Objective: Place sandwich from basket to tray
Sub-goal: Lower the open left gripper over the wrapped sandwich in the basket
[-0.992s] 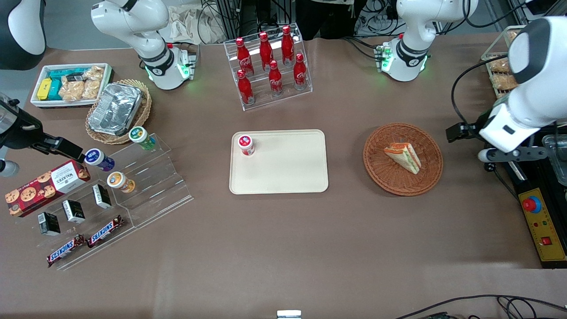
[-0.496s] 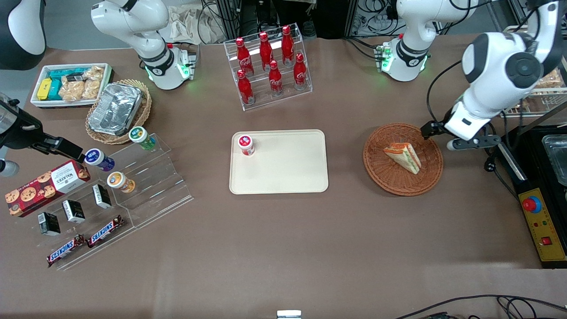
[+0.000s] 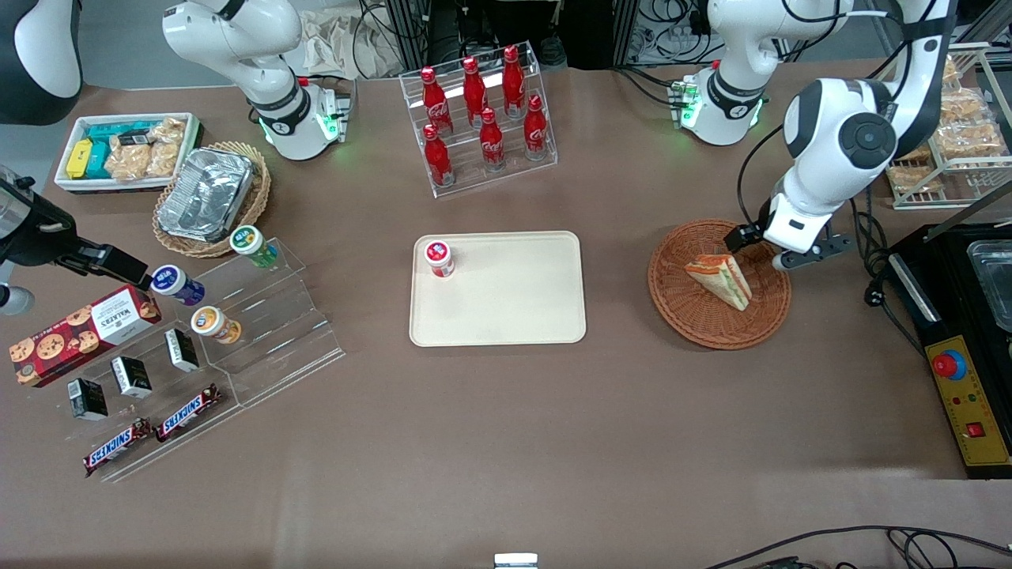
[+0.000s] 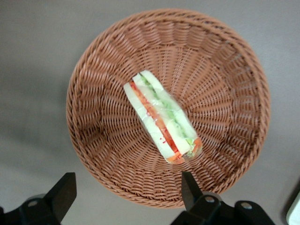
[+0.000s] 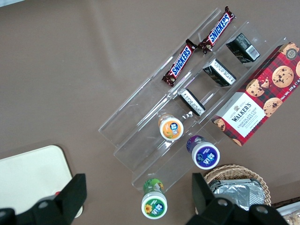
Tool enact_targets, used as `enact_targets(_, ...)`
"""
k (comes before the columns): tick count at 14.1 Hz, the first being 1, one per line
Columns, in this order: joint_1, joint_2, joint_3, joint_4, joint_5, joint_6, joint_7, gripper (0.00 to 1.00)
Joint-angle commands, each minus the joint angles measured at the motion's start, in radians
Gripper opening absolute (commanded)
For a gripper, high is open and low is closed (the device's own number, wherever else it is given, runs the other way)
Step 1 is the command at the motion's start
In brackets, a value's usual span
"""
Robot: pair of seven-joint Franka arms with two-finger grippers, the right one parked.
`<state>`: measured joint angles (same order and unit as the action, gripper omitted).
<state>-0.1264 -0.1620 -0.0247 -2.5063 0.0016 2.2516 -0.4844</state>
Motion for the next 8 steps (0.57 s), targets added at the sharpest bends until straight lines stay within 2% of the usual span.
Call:
enact_targets(1,-0.006,0.039,-0.007,-0.006,0.002,0.049,-0.127,0.99)
enact_targets(4,-0.006,0.082,-0.047,-0.002,0.014,0.140,-0.351,0.99)
enact_targets(8,-0.006,0.110,-0.055,-0.009,0.015,0.184,-0.387,0.99)
